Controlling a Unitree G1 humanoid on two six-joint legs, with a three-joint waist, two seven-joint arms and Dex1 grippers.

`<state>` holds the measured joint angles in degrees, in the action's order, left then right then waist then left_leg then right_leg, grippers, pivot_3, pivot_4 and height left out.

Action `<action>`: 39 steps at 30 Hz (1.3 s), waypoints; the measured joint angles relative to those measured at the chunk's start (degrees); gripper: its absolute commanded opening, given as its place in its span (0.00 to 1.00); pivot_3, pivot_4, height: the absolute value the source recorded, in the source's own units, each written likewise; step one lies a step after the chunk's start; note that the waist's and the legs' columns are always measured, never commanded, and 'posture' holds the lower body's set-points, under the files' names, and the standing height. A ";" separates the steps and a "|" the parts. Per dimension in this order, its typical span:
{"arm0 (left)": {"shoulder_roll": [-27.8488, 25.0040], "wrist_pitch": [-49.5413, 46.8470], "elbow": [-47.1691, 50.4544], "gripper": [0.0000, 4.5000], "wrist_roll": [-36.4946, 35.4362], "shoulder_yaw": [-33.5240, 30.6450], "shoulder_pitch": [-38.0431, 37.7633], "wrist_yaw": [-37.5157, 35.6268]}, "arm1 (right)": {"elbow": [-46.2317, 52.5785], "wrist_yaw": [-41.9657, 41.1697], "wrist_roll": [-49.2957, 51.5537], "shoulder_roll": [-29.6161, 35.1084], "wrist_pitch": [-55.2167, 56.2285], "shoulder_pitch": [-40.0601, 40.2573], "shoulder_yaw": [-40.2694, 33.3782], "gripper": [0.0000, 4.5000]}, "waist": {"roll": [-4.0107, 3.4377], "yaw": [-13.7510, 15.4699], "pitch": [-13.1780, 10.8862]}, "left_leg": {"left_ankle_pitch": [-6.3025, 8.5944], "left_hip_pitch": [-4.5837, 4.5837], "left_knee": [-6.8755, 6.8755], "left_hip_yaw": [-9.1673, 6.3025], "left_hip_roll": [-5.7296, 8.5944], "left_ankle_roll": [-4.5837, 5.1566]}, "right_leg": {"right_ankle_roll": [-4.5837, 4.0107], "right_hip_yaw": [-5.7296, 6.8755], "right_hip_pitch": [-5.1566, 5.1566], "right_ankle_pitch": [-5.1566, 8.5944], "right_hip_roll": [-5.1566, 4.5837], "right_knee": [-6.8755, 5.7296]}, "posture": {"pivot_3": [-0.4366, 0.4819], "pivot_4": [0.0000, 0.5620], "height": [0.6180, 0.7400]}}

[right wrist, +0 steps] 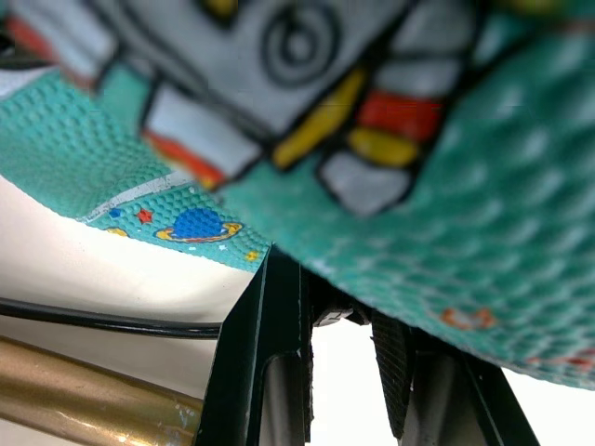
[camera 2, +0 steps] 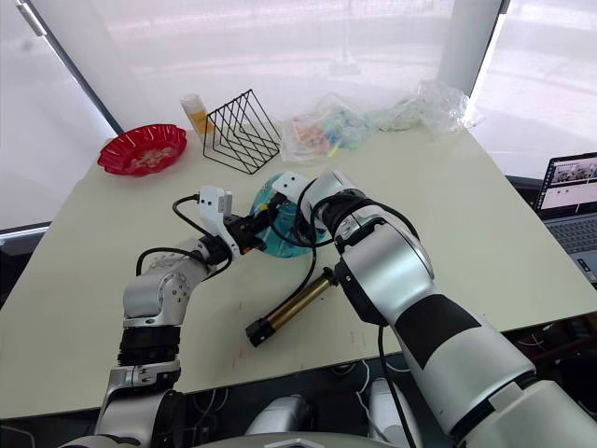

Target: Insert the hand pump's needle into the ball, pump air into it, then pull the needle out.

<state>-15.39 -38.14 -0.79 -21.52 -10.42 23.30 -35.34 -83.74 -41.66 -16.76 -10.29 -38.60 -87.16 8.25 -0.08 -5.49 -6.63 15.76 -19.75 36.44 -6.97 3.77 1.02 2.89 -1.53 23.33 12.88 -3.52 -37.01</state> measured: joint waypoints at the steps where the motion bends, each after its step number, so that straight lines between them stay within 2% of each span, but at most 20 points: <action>1: 0.01 -0.15 0.10 0.00 -0.01 -0.12 -0.01 0.00 | -0.02 0.24 0.02 0.00 0.00 0.00 -0.25 0.07 | -0.01 -0.07 -0.01 | 0.00 0.00 0.00 0.01 0.03 0.00 | 0.00 -0.02 0.00 0.00 -0.04 -0.01 | 0.48 0.27 1.00; 9: 0.53 -0.26 0.04 0.00 -0.04 -0.46 0.01 0.00 | -0.05 1.11 0.21 0.00 0.01 0.00 -0.42 0.07 | -0.03 -0.21 -0.03 | -0.01 0.00 0.00 -0.42 0.06 -0.05 | -0.15 0.33 -0.17 0.09 -0.05 0.00 | 0.48 0.27 1.00; 16: 0.50 -0.25 -1.16 0.00 -0.04 -0.91 0.76 0.00 | -0.05 1.21 0.21 0.01 0.11 0.01 -0.28 0.07 | -0.15 -0.27 -0.09 | -0.01 0.00 0.00 -1.54 0.04 -0.70 | -0.67 1.33 -0.52 0.45 -0.05 -0.10 | 0.48 0.27 1.00; 21: -0.85 -0.15 -4.01 0.00 -0.06 -1.29 2.24 -2.69 | -0.02 -2.29 -2.35 0.02 3.03 0.04 4.21 0.07 | -0.25 -0.21 -0.15 | -0.11 0.01 0.00 -2.37 0.12 -0.98 | -0.80 2.13 -0.71 1.11 -0.19 -0.58 | 0.48 0.27 1.00; 26: -1.56 0.01 -5.64 0.00 -0.06 -1.56 3.05 -4.39 | 0.21 -3.05 -3.04 0.04 3.55 0.05 5.12 0.07 | -0.28 -0.09 -0.13 | 0.02 0.01 -0.06 -3.10 0.22 -1.29 | -1.19 2.31 -0.75 1.65 -0.41 -0.99 | 0.48 0.27 1.00; 39: -2.16 4.68 -13.33 0.00 1.11 -2.49 5.97 -4.96 | 2.38 -4.14 -3.58 0.29 4.17 0.20 6.53 0.07 | -0.33 0.33 -0.16 | -0.04 -0.02 -0.11 -3.54 0.87 -1.37 | -0.81 2.47 -0.82 1.91 -0.61 -1.03 | 0.48 0.27 1.00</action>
<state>-17.56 -33.46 -14.13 -20.41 -12.91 29.27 -40.30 -81.36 -45.81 -20.34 -10.00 -34.43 -86.96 14.79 -0.41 -5.16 -6.79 15.72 -19.77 36.33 -10.50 4.64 -0.35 2.08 0.94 22.51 14.79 -4.13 -38.04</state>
